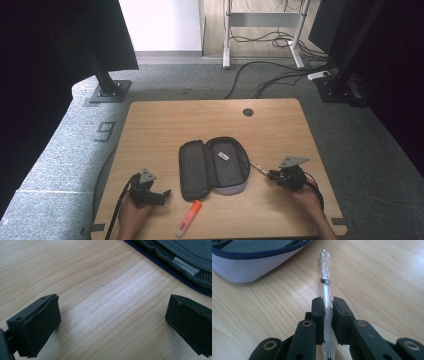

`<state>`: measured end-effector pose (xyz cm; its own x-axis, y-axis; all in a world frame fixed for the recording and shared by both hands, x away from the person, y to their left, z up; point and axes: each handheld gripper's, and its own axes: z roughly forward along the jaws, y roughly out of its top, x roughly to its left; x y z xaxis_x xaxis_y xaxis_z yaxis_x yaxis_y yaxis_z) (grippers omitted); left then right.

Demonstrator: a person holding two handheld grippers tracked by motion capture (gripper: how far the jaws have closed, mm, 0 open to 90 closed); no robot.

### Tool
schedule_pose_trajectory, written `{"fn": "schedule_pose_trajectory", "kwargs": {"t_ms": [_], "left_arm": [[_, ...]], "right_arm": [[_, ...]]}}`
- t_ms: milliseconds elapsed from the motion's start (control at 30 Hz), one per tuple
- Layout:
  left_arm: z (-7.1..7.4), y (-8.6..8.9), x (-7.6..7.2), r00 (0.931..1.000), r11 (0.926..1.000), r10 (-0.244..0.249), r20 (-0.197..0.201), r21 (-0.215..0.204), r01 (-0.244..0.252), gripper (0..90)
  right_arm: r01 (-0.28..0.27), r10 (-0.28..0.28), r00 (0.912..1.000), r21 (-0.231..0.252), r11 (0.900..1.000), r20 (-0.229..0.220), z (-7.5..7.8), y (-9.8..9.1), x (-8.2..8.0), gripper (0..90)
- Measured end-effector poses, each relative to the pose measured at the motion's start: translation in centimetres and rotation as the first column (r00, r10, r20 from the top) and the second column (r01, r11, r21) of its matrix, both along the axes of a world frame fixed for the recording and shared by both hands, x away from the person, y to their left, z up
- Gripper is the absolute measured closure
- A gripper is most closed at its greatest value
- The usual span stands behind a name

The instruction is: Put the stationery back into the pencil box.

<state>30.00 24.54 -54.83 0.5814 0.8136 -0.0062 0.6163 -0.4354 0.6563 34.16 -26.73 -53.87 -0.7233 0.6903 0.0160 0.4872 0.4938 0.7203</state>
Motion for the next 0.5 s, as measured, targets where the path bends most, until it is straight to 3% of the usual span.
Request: {"fn": "schedule_pose_trajectory", "kwargs": {"t_ms": [500], "left_arm": [[0.0,0.0,0.0,1.0,1.0,0.0,0.0,0.0,0.0,0.0]], "right_arm": [[0.031,-0.031,0.9988,0.013,0.9994,0.038,1.5,-0.6,-0.2,78.5]]}}
